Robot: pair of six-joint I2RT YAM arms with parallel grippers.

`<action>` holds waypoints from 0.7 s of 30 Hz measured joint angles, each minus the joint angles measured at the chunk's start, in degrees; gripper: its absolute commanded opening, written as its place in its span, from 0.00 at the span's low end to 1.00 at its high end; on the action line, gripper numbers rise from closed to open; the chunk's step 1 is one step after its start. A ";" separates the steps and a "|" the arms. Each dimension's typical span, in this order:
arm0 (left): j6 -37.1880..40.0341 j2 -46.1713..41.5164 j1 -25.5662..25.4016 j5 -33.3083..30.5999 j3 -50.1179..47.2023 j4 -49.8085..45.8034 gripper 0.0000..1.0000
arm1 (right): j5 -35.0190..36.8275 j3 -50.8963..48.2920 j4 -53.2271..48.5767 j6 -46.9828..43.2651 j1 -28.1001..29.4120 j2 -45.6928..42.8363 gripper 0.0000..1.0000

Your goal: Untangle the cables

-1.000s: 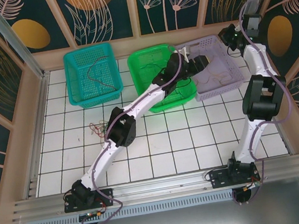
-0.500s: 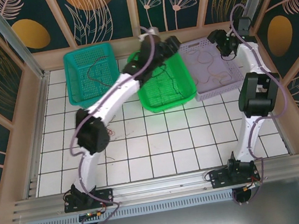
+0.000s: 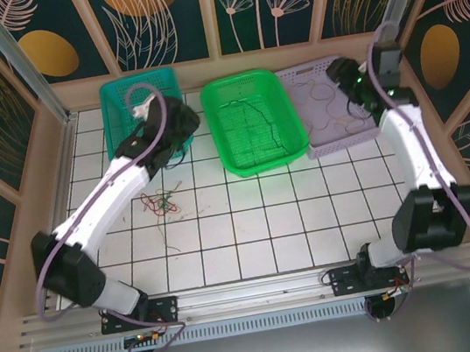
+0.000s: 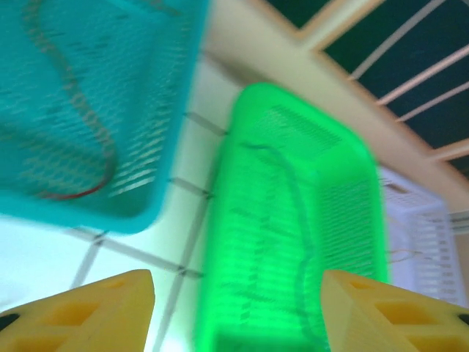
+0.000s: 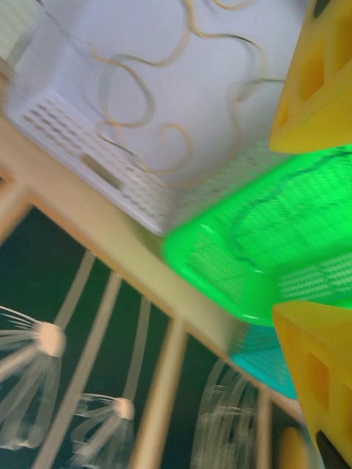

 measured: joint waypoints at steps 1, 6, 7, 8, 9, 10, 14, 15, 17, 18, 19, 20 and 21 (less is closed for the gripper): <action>-0.50 -3.23 0.98 -0.46 -3.41 -1.81 0.62 | 0.31 -3.56 0.90 -0.13 3.23 -2.62 0.56; -2.49 -16.11 5.77 -0.46 -19.93 -8.76 0.63 | -1.60 -18.43 5.31 -0.52 22.14 -8.70 0.52; -2.91 -17.92 6.47 0.00 -23.50 -9.46 0.63 | -2.69 -20.20 6.10 -1.25 26.29 -8.20 0.49; -3.37 -19.41 7.21 0.81 -27.15 -10.21 0.62 | -3.69 -21.20 6.64 -2.38 30.93 -6.88 0.47; -3.61 -20.22 7.80 1.31 -29.51 -10.60 0.62 | -4.26 -21.31 6.91 -3.34 34.71 -5.29 0.46; -3.96 -21.05 8.74 2.25 -32.39 -11.17 0.62 | -5.07 -21.09 7.72 -5.01 39.15 -2.82 0.44; -4.39 -22.32 13.38 5.60 -38.05 -11.54 0.63 | -7.76 -15.06 8.92 -12.31 52.37 10.84 0.43; -4.35 -22.32 14.67 6.32 -38.51 -11.26 0.65 | -8.22 -13.29 9.35 -13.66 54.10 14.01 0.44; -4.13 -22.10 17.64 8.09 -38.99 -10.25 0.69 | -8.68 -9.42 10.23 -16.50 56.65 20.63 0.46; -3.96 -21.84 18.86 8.92 -39.01 -9.77 0.69 | -8.66 -7.80 10.34 -17.57 57.13 22.99 0.47; -3.72 -21.35 20.35 9.92 -39.01 -8.98 0.70 | -8.48 -5.66 10.40 -19.02 57.53 25.88 0.48; -3.65 -20.79 21.62 10.82 -39.01 -8.15 0.70 | -8.13 -3.65 10.38 -20.28 57.68 28.37 0.48; -3.67 -20.22 22.58 11.65 -39.01 -7.39 0.71 | -7.82 -2.08 10.36 -21.38 57.70 30.25 0.49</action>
